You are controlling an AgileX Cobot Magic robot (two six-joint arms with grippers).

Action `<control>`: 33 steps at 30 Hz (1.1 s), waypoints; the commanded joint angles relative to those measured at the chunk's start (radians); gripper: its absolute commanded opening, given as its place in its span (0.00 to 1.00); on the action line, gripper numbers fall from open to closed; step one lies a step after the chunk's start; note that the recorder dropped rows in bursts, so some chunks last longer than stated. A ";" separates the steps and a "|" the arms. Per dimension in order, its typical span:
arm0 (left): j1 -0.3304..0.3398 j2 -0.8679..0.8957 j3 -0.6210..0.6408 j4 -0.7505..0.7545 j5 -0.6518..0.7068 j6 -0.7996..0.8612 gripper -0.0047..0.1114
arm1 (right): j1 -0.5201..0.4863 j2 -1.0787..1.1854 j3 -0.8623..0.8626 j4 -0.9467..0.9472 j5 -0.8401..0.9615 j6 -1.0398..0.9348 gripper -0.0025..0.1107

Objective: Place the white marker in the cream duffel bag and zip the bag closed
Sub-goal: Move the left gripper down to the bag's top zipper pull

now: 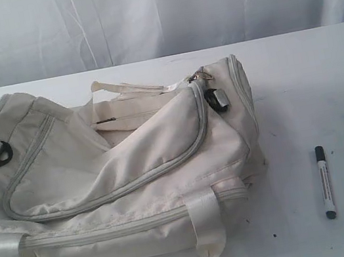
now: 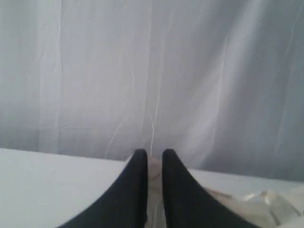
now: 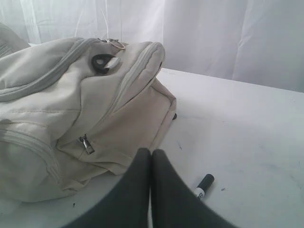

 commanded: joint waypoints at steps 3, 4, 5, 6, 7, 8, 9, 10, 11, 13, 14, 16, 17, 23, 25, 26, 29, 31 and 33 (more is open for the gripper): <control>0.003 0.182 -0.213 -0.263 -0.233 0.318 0.04 | -0.006 -0.006 0.005 0.001 -0.005 -0.004 0.02; 0.003 0.239 -0.254 -0.263 -0.235 0.331 0.04 | -0.006 -0.006 0.005 0.001 -0.005 -0.004 0.02; 0.003 0.354 -0.329 -0.263 -0.210 0.331 0.04 | -0.006 -0.006 0.005 0.001 -0.005 -0.004 0.02; 0.003 0.423 -0.371 -0.261 -0.194 0.331 0.04 | -0.006 -0.006 0.005 0.001 -0.005 -0.004 0.02; 0.003 0.572 -0.447 -0.216 -0.148 0.331 0.04 | -0.006 -0.006 0.005 0.001 -0.005 -0.004 0.02; 0.003 0.712 -0.539 -0.080 -0.085 0.331 0.04 | -0.006 -0.006 0.005 0.001 -0.005 -0.004 0.02; 0.003 0.791 -0.594 0.000 -0.028 0.325 0.04 | -0.006 -0.006 0.005 0.001 -0.005 -0.004 0.02; 0.003 0.933 -0.720 0.121 0.147 0.257 0.04 | -0.006 -0.006 0.005 0.001 -0.005 -0.004 0.02; 0.001 1.012 -0.801 0.160 0.284 0.199 0.04 | -0.006 -0.006 0.005 0.001 -0.005 -0.004 0.02; -0.003 1.229 -1.047 0.126 0.781 0.163 0.04 | -0.006 -0.006 0.005 0.001 -0.005 -0.004 0.02; -0.011 1.330 -1.205 -0.012 1.046 0.263 0.04 | -0.006 -0.006 0.005 0.001 -0.005 -0.004 0.02; -0.011 1.433 -1.343 -0.350 1.317 0.532 0.04 | -0.006 -0.006 0.005 0.001 -0.005 -0.004 0.02; -0.011 1.456 -1.364 -0.478 1.377 0.635 0.04 | -0.006 -0.006 0.005 0.001 -0.005 -0.004 0.02; -0.035 1.492 -1.335 -0.956 1.430 1.000 0.04 | -0.006 -0.006 0.005 0.001 -0.005 -0.004 0.02; -0.074 1.497 -1.309 -0.990 1.427 1.063 0.10 | -0.006 -0.006 0.005 0.001 -0.005 -0.004 0.02; -0.108 1.507 -1.294 -1.005 1.424 1.108 0.15 | -0.006 -0.006 0.005 0.001 -0.005 -0.004 0.02; -0.285 1.588 -1.227 -1.013 1.279 1.277 0.41 | -0.006 -0.006 0.005 0.001 -0.005 -0.004 0.02; -0.402 1.654 -1.212 -0.976 1.125 1.277 0.56 | -0.006 -0.006 0.005 0.001 -0.005 -0.004 0.02; -0.469 1.687 -1.212 -0.939 1.040 1.270 0.64 | -0.006 -0.006 0.005 0.001 -0.005 -0.004 0.02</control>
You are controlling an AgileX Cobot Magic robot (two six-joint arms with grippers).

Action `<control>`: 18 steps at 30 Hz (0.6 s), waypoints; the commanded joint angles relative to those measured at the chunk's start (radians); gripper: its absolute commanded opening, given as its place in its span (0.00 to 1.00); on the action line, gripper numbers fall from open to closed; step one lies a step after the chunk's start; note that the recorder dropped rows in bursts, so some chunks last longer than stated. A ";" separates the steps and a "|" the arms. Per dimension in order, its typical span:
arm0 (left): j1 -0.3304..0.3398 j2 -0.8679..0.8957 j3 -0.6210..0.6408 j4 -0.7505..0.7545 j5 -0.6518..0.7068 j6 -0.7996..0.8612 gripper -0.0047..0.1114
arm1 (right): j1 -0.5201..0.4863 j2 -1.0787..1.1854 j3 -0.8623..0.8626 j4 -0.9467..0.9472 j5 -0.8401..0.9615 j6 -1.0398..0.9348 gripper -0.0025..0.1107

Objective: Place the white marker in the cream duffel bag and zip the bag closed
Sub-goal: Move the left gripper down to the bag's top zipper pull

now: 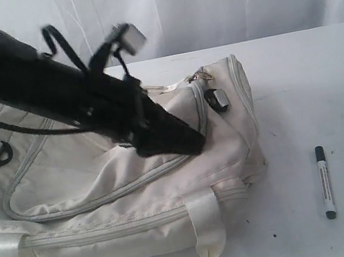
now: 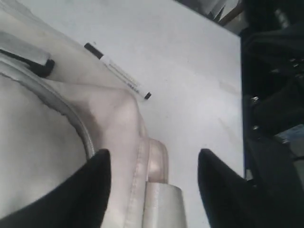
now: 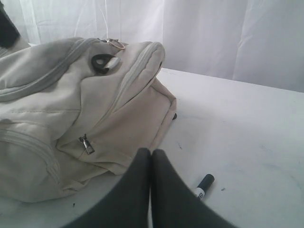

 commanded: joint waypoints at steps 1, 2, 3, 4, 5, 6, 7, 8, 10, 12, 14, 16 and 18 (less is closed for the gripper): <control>-0.120 0.050 0.008 0.022 -0.131 -0.006 0.65 | -0.006 -0.006 0.005 0.001 -0.005 -0.004 0.02; -0.160 0.061 0.008 0.042 -0.178 -0.013 0.65 | -0.006 -0.006 0.005 0.001 -0.007 -0.004 0.02; -0.178 0.063 0.008 0.065 -0.220 -0.013 0.64 | -0.006 -0.006 0.005 0.001 -0.007 -0.004 0.02; -0.209 0.065 0.008 0.097 -0.318 -0.013 0.64 | -0.006 -0.006 0.005 0.001 -0.007 -0.004 0.02; -0.224 0.068 0.008 0.104 -0.384 -0.013 0.64 | -0.006 -0.006 0.005 0.001 -0.013 -0.004 0.02; -0.240 0.068 0.008 0.106 -0.459 -0.019 0.64 | -0.006 -0.006 0.005 0.001 -0.042 -0.004 0.02; -0.242 0.068 0.008 0.106 -0.499 -0.022 0.64 | -0.006 -0.006 0.005 0.003 -0.066 -0.004 0.02; -0.244 0.068 0.008 0.106 -0.529 -0.063 0.64 | -0.006 -0.006 0.005 0.023 -0.118 -0.002 0.02; -0.244 0.066 0.008 0.106 -0.533 -0.149 0.64 | -0.006 -0.006 0.005 0.044 -0.209 0.055 0.02; -0.244 0.064 0.008 0.106 -0.531 -0.175 0.64 | -0.006 -0.006 0.005 0.044 -0.250 0.158 0.02; -0.244 0.057 0.006 0.106 -0.534 -0.175 0.64 | -0.006 -0.006 0.005 0.064 -0.269 0.283 0.02; -0.244 0.047 -0.003 0.106 -0.559 -0.175 0.62 | -0.006 -0.006 0.005 0.069 -0.275 0.471 0.02; -0.241 0.034 -0.021 0.110 -0.590 -0.171 0.60 | -0.006 -0.006 0.005 0.069 -0.286 0.608 0.02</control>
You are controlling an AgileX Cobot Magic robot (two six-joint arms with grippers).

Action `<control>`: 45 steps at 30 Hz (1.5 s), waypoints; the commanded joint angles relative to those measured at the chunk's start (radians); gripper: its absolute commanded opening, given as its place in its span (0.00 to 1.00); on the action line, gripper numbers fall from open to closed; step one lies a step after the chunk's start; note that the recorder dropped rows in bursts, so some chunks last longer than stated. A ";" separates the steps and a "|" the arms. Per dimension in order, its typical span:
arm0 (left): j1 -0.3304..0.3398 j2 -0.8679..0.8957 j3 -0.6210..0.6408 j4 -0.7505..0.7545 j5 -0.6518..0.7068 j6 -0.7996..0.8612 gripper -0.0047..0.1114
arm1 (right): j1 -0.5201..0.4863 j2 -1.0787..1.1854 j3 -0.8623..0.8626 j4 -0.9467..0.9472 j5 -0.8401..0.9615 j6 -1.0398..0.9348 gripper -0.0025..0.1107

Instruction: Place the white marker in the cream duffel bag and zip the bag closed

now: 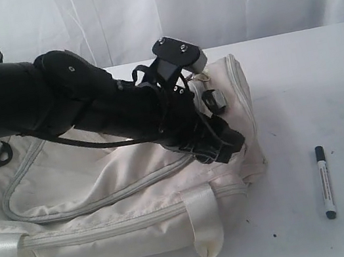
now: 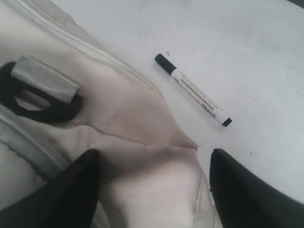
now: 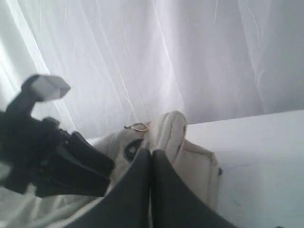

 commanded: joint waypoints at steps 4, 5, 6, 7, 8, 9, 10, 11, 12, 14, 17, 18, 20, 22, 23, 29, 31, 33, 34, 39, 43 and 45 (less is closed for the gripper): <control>0.002 -0.051 -0.067 -0.002 -0.104 -0.008 0.59 | -0.006 -0.006 0.005 0.012 -0.148 0.272 0.02; 0.002 -0.052 -0.073 0.007 -0.109 -0.001 0.59 | -0.006 -0.001 0.005 0.015 -0.227 0.244 0.02; 0.002 -0.052 -0.078 0.028 -0.119 0.005 0.59 | -0.006 0.010 0.005 0.048 -0.332 0.182 0.02; 0.002 -0.052 -0.078 0.049 -0.127 0.016 0.59 | -0.006 0.023 0.005 0.111 -0.429 0.113 0.02; 0.002 -0.052 -0.078 0.094 -0.134 0.026 0.59 | -0.006 0.049 0.005 0.235 -0.538 0.030 0.02; 0.004 -0.052 -0.078 0.131 -0.141 0.026 0.59 | -0.006 0.083 0.001 0.384 -0.626 -0.042 0.02; 0.007 -0.050 -0.078 0.158 -0.148 0.026 0.59 | -0.006 0.128 -0.029 0.518 -0.683 -0.124 0.02; 0.011 -0.048 -0.078 0.179 -0.156 0.026 0.59 | -0.006 0.184 -0.068 0.609 -0.735 -0.217 0.02; 0.020 -0.046 -0.078 0.180 -0.166 0.026 0.59 | -0.006 0.249 -0.113 0.641 -0.758 -0.313 0.02; 0.040 -0.046 -0.078 0.180 -0.171 0.026 0.59 | -0.006 0.399 -0.206 0.600 -0.744 -0.448 0.02; 0.071 -0.046 -0.078 0.178 -0.165 0.015 0.59 | -0.006 0.683 -0.371 0.380 -0.715 -0.522 0.02; 0.077 -0.046 -0.078 0.178 -0.156 0.014 0.59 | -0.006 0.794 -0.434 0.294 -0.697 -0.581 0.02; 0.093 -0.046 -0.078 0.176 -0.112 0.014 0.59 | -0.006 1.016 -0.555 0.184 -0.607 -0.773 0.02; 0.106 -0.046 -0.078 0.174 -0.045 -0.017 0.59 | -0.006 1.231 -0.668 0.200 -0.436 -1.022 0.02; 0.112 -0.046 -0.078 0.174 -0.001 -0.034 0.59 | -0.011 1.309 -0.706 0.253 -0.352 -1.132 0.02; 0.141 -0.046 -0.078 0.304 0.237 -0.131 0.59 | -0.047 1.527 -0.840 0.835 -0.092 -1.398 0.02; 0.141 -0.046 -0.078 0.425 0.271 -0.213 0.59 | -0.092 1.506 -0.869 1.013 -0.013 -1.392 0.02; 0.141 -0.040 -0.078 0.520 0.290 -0.260 0.59 | -0.168 1.487 -0.920 1.106 0.195 -1.377 0.02; 0.141 -0.035 -0.078 0.543 0.295 -0.263 0.59 | -0.222 1.485 -0.963 1.100 0.366 -1.337 0.02; 0.139 -0.004 -0.078 0.545 0.325 -0.204 0.63 | -0.399 1.559 -1.250 0.815 0.940 -1.073 0.02; 0.139 0.016 -0.078 0.498 0.339 -0.199 0.65 | -0.436 1.672 -1.459 0.652 1.106 -0.964 0.02; 0.139 0.013 -0.078 0.461 0.339 -0.199 0.66 | -0.436 1.741 -1.531 0.691 1.204 -0.964 0.02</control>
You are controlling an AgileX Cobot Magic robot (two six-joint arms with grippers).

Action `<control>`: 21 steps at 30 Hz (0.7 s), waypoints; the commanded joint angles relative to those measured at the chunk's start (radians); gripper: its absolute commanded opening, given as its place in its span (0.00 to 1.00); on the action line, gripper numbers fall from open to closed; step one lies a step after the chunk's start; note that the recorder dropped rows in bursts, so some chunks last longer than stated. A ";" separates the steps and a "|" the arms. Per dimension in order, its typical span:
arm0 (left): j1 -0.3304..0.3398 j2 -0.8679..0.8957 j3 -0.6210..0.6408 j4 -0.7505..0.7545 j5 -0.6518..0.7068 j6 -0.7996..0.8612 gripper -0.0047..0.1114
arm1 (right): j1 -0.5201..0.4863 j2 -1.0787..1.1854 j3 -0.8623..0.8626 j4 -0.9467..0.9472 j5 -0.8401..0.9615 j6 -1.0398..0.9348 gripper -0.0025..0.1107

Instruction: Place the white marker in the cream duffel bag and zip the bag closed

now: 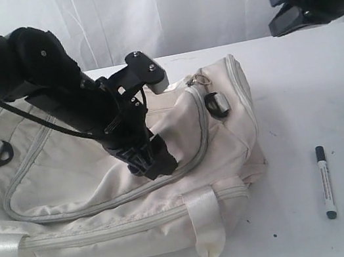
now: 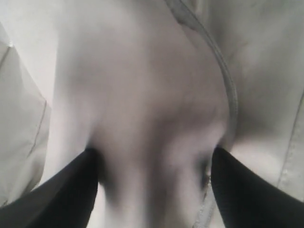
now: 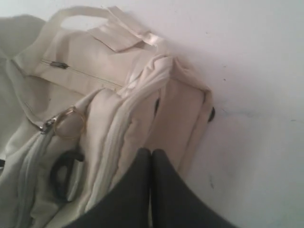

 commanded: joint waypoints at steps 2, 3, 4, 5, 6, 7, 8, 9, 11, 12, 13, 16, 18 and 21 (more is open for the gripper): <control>0.000 0.000 -0.002 -0.108 0.016 0.007 0.66 | -0.018 0.175 -0.196 0.015 0.233 0.042 0.02; 0.000 0.000 -0.002 -0.114 0.011 0.007 0.66 | -0.018 0.202 -0.218 0.053 0.241 0.036 0.03; 0.000 0.000 -0.002 -0.114 0.011 0.007 0.66 | -0.018 0.221 -0.236 0.081 0.250 0.035 0.04; 0.000 0.000 -0.002 -0.114 0.011 0.007 0.66 | -0.018 0.243 -0.259 0.109 0.266 0.035 0.07; 0.000 0.000 -0.002 -0.114 0.011 0.007 0.66 | -0.021 0.264 -0.283 0.126 0.279 0.035 0.10; 0.000 0.000 -0.002 -0.114 0.011 0.007 0.66 | -0.021 0.284 -0.305 0.140 0.279 0.035 0.13; 0.000 0.000 -0.002 -0.114 0.011 0.007 0.66 | -0.021 0.303 -0.325 0.164 0.279 0.035 0.17; 0.000 0.000 -0.002 -0.114 0.011 0.007 0.66 | -0.021 0.322 -0.340 0.200 0.279 0.035 0.20; 0.000 0.000 -0.002 -0.114 0.011 0.007 0.66 | -0.013 0.356 -0.362 0.286 0.279 0.024 0.26; 0.000 0.000 -0.002 -0.114 0.011 0.007 0.66 | -0.004 0.367 -0.370 0.320 0.279 0.009 0.29; 0.000 0.000 -0.002 -0.114 0.011 0.007 0.66 | 0.005 0.374 -0.374 0.334 0.279 -0.003 0.31; 0.000 0.000 -0.002 -0.115 0.007 0.007 0.66 | 0.039 0.382 -0.383 0.339 0.279 -0.035 0.33; 0.000 0.000 -0.002 -0.115 0.003 0.007 0.66 | 0.064 0.382 -0.383 0.332 0.279 -0.053 0.33; 0.000 0.000 -0.002 -0.115 -0.013 0.007 0.66 | 0.107 0.404 -0.381 0.328 0.279 -0.065 0.33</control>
